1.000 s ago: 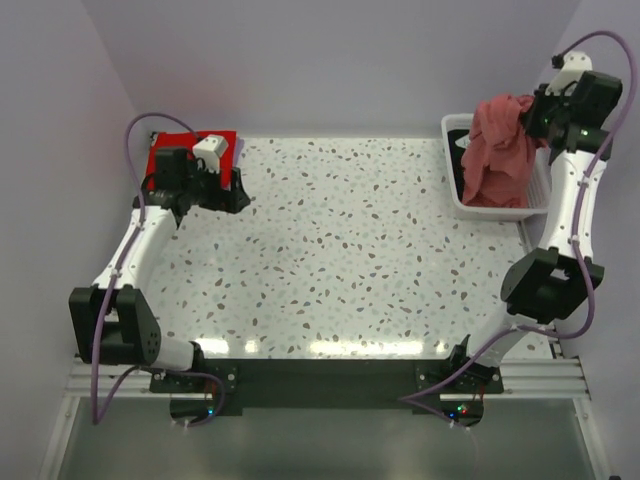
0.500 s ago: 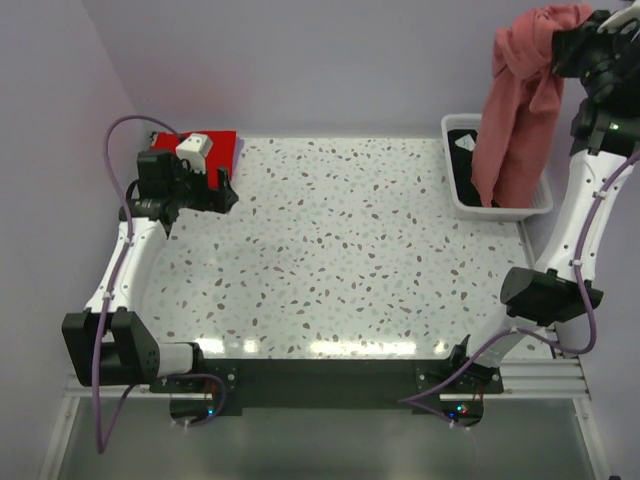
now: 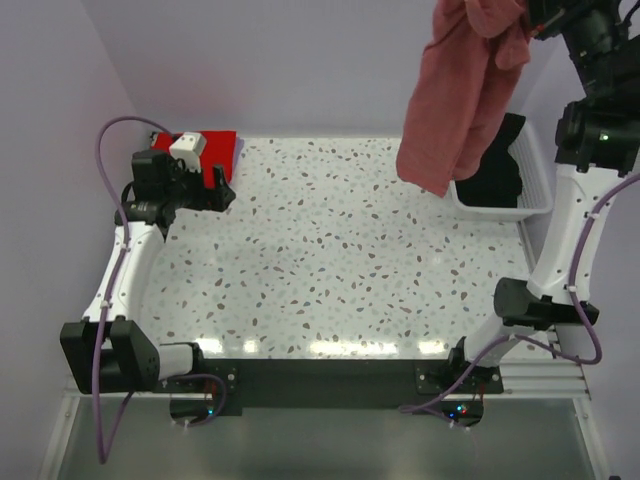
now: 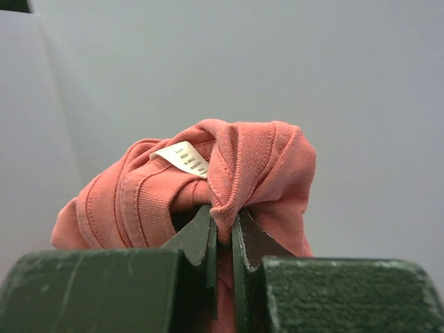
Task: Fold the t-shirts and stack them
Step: Move the tshirt to the center of the board
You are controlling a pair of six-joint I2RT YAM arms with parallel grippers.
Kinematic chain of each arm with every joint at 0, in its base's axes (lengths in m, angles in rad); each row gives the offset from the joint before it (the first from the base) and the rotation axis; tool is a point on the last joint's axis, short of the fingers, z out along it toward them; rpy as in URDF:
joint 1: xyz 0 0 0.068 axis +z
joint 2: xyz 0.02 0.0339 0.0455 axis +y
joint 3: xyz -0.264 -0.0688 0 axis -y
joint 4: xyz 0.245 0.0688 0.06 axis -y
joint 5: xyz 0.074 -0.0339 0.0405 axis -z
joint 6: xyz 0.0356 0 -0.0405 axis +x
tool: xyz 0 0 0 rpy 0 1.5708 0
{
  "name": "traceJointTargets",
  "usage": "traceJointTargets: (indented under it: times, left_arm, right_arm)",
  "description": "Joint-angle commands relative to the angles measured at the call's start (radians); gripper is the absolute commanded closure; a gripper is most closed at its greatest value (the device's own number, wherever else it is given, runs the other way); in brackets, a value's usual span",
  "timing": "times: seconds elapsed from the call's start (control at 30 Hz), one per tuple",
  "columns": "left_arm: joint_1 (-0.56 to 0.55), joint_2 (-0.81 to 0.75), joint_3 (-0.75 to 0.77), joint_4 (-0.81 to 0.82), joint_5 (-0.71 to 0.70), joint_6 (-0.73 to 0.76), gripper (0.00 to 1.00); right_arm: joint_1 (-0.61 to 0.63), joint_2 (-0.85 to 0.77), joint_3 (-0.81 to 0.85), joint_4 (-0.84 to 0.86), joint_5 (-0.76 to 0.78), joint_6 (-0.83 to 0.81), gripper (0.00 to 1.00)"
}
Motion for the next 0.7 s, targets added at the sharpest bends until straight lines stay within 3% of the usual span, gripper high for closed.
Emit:
traceJointTargets:
  times: [0.0, 0.13, 0.23, 0.27, 0.3, 0.37, 0.4, 0.53, 0.67]
  left_arm:
    - [0.012, -0.031, 0.006, 0.015, -0.004, -0.023, 0.0]
    - [0.012, -0.041, 0.007, 0.003, 0.018, -0.01, 0.0]
    - [0.015, -0.038, 0.013, -0.016, 0.063, 0.016, 0.0]
    - [0.013, -0.035, 0.015, -0.02, 0.077, 0.016, 0.0]
    - [0.013, -0.032, 0.016, -0.026, 0.094, 0.049, 0.0]
    - [0.013, -0.018, 0.035, -0.068, 0.162, 0.103, 0.0]
    - [0.013, -0.017, 0.039, -0.074, 0.176, 0.131, 0.0]
    - [0.013, -0.018, 0.035, -0.126, 0.281, 0.267, 0.0]
    - [-0.037, 0.006, 0.012, -0.142, 0.325, 0.352, 0.0]
  right_arm:
    - [0.12, -0.064, -0.016, 0.097, -0.016, 0.026, 1.0]
    - [0.279, -0.142, -0.24, 0.026, -0.029, 0.087, 1.0]
    - [0.365, -0.216, -0.546, 0.006, -0.036, 0.071, 1.0]
    - [0.378, -0.221, -0.587, -0.024, -0.036, 0.052, 0.92]
    - [0.384, -0.216, -0.622, -0.063, -0.064, 0.04, 0.54]
    - [0.387, -0.184, -0.688, -0.182, -0.134, -0.061, 0.07]
    - [0.386, -0.172, -0.698, -0.309, -0.144, -0.122, 0.01]
    - [0.384, -0.132, -0.774, -0.555, -0.057, -0.443, 0.01]
    - [0.383, -0.111, -0.911, -0.646, -0.006, -0.577, 0.01]
